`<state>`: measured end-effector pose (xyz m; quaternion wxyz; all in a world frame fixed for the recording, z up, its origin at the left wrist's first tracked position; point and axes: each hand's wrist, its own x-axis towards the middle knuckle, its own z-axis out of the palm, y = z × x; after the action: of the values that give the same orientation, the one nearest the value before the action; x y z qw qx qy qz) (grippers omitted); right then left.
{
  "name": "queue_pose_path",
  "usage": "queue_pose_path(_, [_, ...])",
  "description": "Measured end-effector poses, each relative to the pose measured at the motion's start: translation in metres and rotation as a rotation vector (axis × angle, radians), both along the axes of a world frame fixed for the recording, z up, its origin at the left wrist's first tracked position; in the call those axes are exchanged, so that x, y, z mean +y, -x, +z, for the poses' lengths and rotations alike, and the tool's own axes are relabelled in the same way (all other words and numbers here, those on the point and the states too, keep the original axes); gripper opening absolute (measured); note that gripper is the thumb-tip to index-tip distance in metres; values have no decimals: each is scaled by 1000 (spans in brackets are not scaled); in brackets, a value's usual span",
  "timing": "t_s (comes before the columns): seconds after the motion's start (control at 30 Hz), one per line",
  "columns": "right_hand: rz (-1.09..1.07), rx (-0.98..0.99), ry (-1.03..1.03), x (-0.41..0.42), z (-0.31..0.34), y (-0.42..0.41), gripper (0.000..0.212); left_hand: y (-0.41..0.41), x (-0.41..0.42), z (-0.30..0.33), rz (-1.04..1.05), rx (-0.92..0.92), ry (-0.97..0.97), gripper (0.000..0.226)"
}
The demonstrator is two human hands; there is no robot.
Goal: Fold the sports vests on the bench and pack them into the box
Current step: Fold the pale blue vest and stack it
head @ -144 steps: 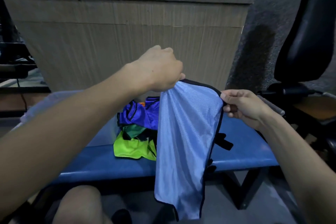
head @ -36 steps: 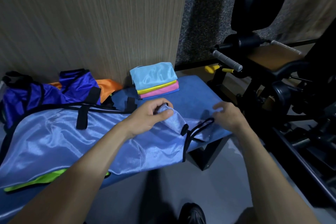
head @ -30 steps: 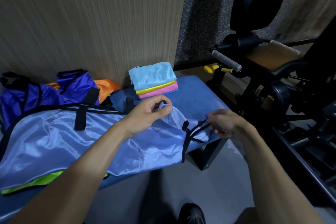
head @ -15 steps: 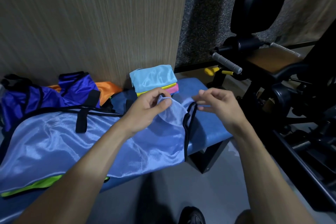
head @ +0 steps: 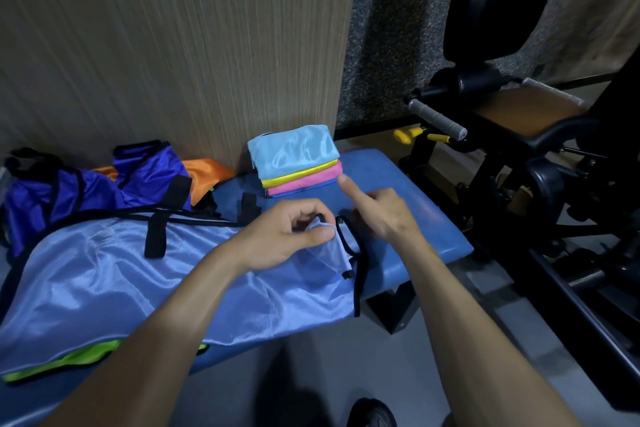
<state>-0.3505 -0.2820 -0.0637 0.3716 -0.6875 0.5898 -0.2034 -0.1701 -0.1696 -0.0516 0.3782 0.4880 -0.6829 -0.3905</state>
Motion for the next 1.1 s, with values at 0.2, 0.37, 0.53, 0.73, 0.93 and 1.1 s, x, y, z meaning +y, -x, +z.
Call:
queue_pose_path(0.2, [321,353,-83,4,10,-23,50,-13,1,-3,-27,-24,-53,10])
queue_pose_path(0.37, [375,272,-47,-1,1,-10,15,-18,-1,-7,-43,-61,-114,10])
queue_pose_path(0.53, [430,-61,-8,-3,-16,13,5,-26,-4,-14,-50,-156,-178,9])
queue_pose_path(0.73, [241,-70,119,4,-16,11,24,-29,-6,-22,-14,-266,-282,7])
queue_pose_path(0.93, [273,139,-53,18,-7,-14,64,-22,-2,-22,-110,-267,-241,10])
queue_pose_path(1.1, [247,64,-190,15,-12,-20,39,-21,-4,-27,-169,-246,-219,3])
